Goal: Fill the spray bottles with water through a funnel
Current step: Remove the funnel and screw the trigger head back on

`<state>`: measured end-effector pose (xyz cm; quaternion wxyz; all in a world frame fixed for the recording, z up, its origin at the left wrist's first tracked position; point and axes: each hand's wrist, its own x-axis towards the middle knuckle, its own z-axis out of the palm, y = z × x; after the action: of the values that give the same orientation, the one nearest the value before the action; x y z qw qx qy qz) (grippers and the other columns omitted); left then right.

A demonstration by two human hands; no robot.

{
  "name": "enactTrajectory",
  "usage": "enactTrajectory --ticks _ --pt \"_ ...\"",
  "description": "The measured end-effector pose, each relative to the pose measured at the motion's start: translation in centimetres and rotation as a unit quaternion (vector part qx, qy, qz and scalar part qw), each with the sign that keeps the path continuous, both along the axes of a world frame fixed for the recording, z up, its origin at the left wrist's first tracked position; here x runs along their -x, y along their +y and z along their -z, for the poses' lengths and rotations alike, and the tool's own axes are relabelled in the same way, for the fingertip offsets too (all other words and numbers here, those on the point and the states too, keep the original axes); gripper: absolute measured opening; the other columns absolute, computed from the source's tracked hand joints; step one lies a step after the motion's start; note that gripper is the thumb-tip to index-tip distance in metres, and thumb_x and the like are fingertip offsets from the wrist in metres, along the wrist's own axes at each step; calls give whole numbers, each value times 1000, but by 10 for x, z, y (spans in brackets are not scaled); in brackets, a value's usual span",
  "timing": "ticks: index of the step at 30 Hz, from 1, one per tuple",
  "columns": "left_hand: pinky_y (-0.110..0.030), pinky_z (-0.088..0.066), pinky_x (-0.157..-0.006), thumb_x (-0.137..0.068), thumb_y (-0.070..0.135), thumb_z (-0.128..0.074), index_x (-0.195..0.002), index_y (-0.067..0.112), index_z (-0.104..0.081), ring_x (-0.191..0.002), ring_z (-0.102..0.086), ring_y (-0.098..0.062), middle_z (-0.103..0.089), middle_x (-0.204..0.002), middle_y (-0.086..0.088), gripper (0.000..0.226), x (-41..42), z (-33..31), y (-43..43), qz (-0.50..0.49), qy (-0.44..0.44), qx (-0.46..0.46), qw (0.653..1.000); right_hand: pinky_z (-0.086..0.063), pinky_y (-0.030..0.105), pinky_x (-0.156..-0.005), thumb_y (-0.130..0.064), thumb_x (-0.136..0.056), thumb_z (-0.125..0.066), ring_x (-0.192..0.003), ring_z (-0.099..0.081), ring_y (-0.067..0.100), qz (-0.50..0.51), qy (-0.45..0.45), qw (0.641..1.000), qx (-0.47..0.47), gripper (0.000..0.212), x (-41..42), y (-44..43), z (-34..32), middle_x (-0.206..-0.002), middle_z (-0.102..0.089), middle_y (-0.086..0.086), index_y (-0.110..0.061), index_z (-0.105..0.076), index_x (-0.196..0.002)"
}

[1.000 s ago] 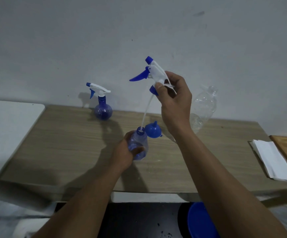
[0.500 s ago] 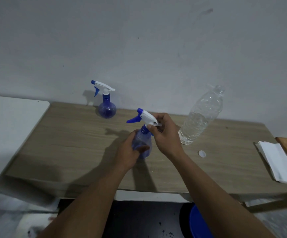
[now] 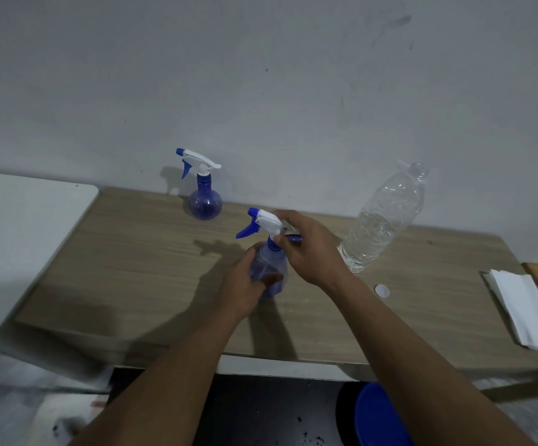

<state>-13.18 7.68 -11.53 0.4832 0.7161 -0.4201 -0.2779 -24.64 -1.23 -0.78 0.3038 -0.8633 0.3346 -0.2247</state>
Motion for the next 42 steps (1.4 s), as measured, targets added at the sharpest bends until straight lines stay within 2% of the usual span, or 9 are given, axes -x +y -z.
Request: enactTrajectory --ticks 6,13,17,20,25,29,33,38,42 --pt "-7 -41 -85 -81 26 -78 -136 27 -52 -101 -56 4 -60 -115 17 61 0 -1 -1 -5 3 -1 1000 -46 28 -82 -18 -99 -60 -97 -57 15 -21 52 997 52 38 -1 -2 1 -123 -65 0 -27 -55 -136" --pt "-47 -52 -98 -74 31 -72 -125 32 -58 -109 -64 -17 -68 -117 2 53 -2 9 -4 19 18 -40 999 -49 32 -84 -18 -96 -62 -103 -60 21 -10 28 996 82 41 -1 0 9 -123 -66 2 -24 -56 -137" --pt "-5 -44 -83 -80 23 -79 -131 29 -53 -94 -55 10 -59 -106 24 57 -1 1 -3 2 26 -20 999 -40 27 -68 -21 -93 -64 -83 -54 14 4 20 998 63 28 -1 -1 9 -99 -63 -6 -23 -62 -121" --pt "1 -40 -77 -81 21 -80 -133 26 -53 -94 -54 7 -57 -105 24 59 -2 2 -3 2 15 -4 1000 -38 25 -61 -25 -92 -66 -76 -50 13 15 31 998 59 21 -4 -1 5 -89 -56 -10 -20 -61 -111" --pt "-16 -48 -90 -78 24 -81 -132 35 -53 -97 -57 8 -58 -108 27 62 -2 6 -6 -12 40 -10 999 -43 34 -63 -21 -90 -67 -72 -54 17 28 37 999 -13 8 -5 0 13 -79 -58 -5 -18 -60 -93" --pt "-51 -54 -94 -74 21 -78 -116 58 -56 -111 -62 -17 -65 -118 4 59 0 7 -10 -1 86 -18 996 -52 40 -70 -16 -92 -64 -79 -62 18 19 32 998 -52 15 -4 -2 14 -86 -63 -5 -21 -59 -105" --pt "-19 -50 -91 -79 21 -79 -133 33 -53 -99 -59 4 -63 -113 18 61 0 5 -5 -2 71 -7 997 -38 30 -61 -19 -90 -67 -70 -52 9 0 67 998 -8 17 -4 -9 9 -77 -55 -13 -27 -54 -97" --pt "-50 -54 -94 -77 17 -79 -120 40 -61 -112 -62 -22 -65 -121 0 52 6 4 -9 -49 157 -8 986 -50 31 -70 -39 -83 -75 -80 -59 10 32 33 999 4 20 -4 -8 24 -88 -64 -10 -26 -63 -92" --pt "-46 -57 -90 -82 11 -76 -115 53 -60 -110 -64 -15 -67 -116 14 55 9 2 -8 -49 149 -1 988 -46 20 -73 -29 -91 -69 -88 -61 4 3 -16 999 -50 17 1 -8 34 -96 -65 -12 -23 -65 -107"
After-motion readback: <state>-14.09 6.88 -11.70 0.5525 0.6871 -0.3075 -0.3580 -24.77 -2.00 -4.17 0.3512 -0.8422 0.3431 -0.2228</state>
